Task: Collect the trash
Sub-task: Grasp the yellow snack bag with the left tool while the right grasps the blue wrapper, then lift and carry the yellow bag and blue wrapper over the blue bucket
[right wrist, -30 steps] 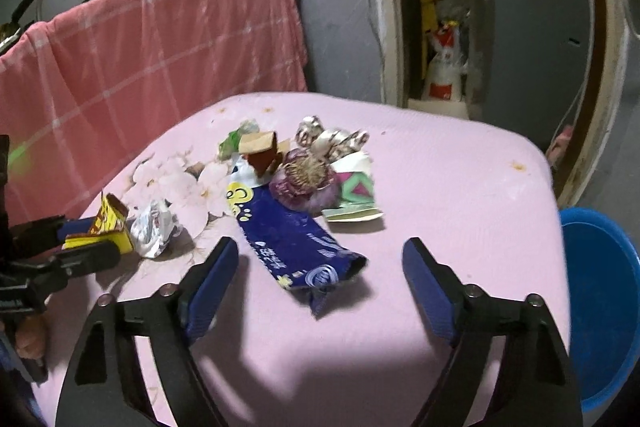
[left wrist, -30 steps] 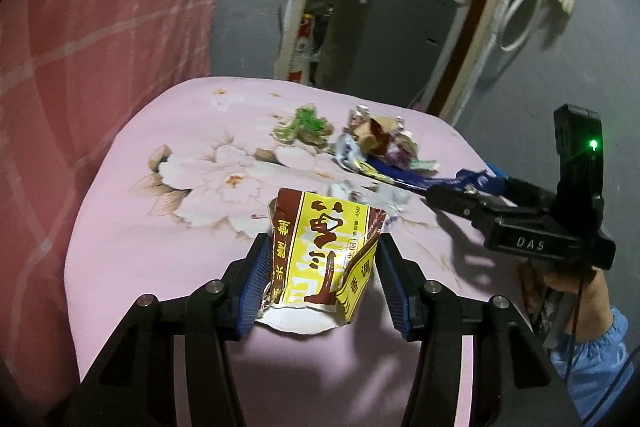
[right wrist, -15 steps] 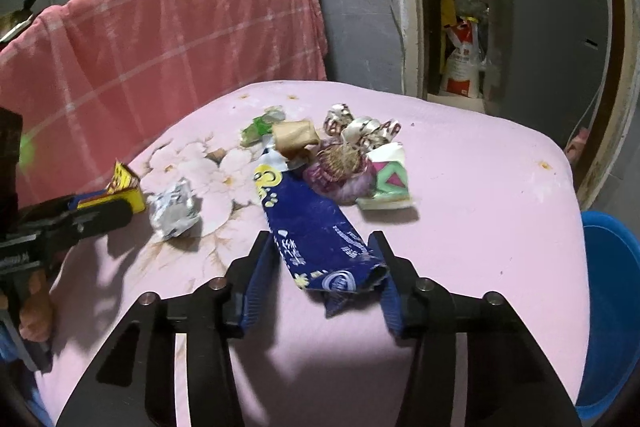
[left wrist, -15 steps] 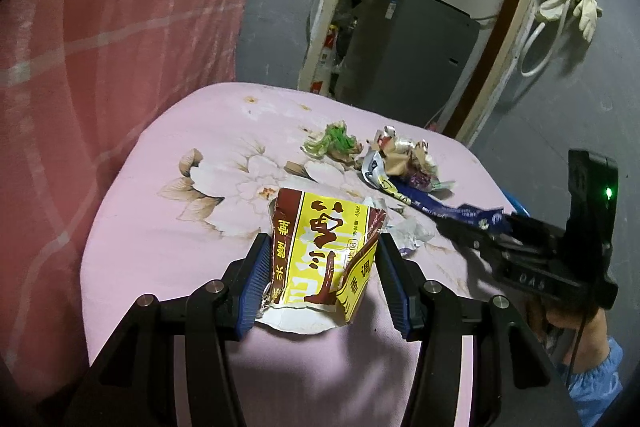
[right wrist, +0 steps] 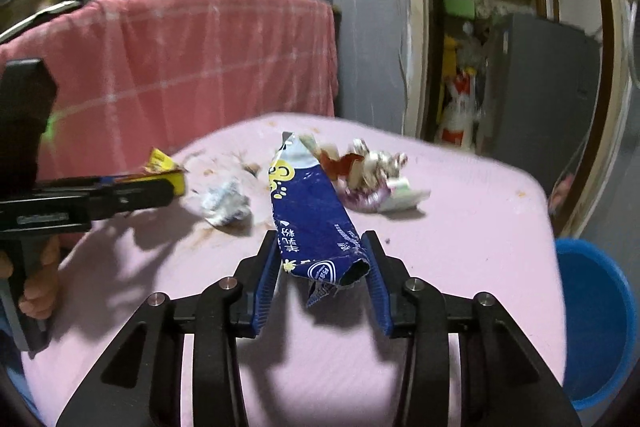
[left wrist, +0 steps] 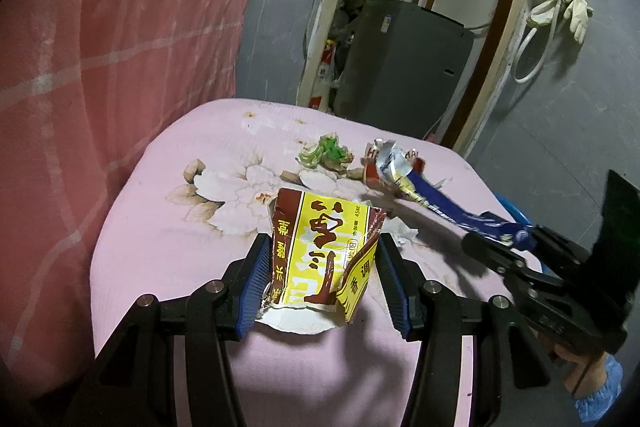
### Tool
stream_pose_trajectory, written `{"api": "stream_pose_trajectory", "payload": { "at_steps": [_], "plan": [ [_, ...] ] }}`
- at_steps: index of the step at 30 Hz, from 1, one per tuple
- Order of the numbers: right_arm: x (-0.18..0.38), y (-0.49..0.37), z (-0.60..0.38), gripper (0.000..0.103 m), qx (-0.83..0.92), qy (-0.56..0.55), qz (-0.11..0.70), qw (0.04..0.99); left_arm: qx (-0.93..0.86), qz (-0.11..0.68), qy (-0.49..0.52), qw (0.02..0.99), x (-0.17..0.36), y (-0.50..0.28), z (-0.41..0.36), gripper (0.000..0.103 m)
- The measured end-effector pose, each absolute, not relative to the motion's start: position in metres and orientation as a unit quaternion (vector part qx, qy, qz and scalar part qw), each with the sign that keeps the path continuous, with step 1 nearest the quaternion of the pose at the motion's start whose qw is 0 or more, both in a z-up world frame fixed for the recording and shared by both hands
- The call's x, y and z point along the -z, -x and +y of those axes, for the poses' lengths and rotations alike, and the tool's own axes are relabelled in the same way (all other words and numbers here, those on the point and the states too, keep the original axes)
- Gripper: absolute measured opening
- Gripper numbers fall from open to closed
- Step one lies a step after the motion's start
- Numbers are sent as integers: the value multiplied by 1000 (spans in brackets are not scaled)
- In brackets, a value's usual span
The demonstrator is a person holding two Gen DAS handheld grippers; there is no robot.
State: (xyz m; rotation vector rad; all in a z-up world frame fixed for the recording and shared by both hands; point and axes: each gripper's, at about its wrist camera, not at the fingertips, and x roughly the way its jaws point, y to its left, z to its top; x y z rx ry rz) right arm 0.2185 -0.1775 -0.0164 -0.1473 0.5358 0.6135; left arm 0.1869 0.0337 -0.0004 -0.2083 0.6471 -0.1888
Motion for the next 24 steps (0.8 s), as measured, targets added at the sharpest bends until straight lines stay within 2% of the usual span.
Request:
{"api": "stream_pose_trajectory", "payload": {
  "at_steps": [11, 24],
  "plan": [
    [-19, -184, -191, 38, -286, 52, 123, 949, 101, 251, 107, 957, -25, -174, 19, 47],
    [-53, -173, -246, 38, -162, 34, 28, 986, 169, 174, 83, 967, -61, -195, -58, 47]
  ]
}}
